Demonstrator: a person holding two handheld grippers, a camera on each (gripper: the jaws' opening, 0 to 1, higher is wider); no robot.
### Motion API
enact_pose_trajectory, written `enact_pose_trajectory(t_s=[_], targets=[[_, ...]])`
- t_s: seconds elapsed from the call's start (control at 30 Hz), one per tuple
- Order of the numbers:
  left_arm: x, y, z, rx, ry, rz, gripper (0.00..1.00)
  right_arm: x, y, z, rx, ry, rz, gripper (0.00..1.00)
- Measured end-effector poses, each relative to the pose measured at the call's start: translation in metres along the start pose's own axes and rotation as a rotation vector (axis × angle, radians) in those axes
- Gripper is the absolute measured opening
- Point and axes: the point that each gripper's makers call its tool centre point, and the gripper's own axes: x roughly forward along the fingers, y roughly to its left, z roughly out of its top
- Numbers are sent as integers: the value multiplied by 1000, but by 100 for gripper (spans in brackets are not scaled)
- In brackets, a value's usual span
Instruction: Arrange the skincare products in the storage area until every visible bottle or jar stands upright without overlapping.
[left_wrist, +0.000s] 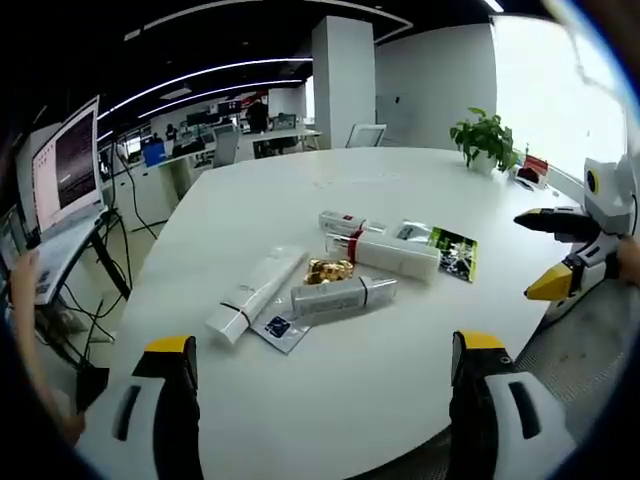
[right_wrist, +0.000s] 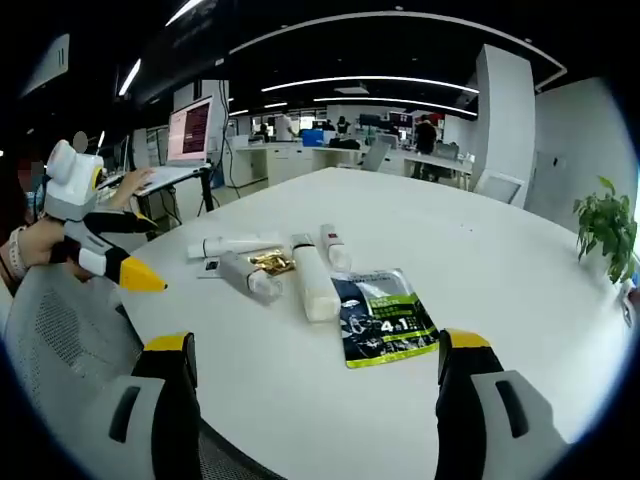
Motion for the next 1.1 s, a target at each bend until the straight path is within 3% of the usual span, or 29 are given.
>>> enact_pose_trajectory(t_s=[1.1], targets=[[1, -3, -3, 7, 18, -12, 99, 1, -1, -2, -9, 15, -6, 100]])
